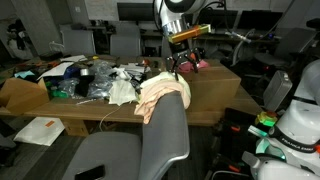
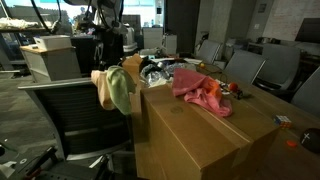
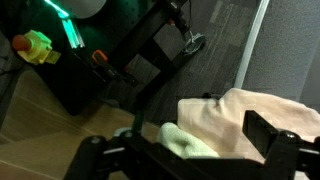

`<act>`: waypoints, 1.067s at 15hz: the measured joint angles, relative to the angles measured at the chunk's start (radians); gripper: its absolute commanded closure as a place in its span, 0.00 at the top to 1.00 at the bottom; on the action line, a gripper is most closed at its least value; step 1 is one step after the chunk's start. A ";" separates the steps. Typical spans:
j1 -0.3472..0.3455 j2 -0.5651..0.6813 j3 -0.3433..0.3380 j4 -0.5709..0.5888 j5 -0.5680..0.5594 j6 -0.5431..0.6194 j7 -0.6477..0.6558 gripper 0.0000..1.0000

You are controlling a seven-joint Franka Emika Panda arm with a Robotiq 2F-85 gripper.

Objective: Move the shirts and towels to the top of the box

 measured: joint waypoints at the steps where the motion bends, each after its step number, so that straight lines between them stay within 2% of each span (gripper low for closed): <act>1: 0.005 0.003 0.002 0.006 -0.017 0.003 -0.025 1.00; 9: 0.046 0.003 0.035 0.026 -0.079 0.081 -0.305 1.00; 16: 0.052 0.027 0.039 0.020 -0.123 0.079 -0.606 1.00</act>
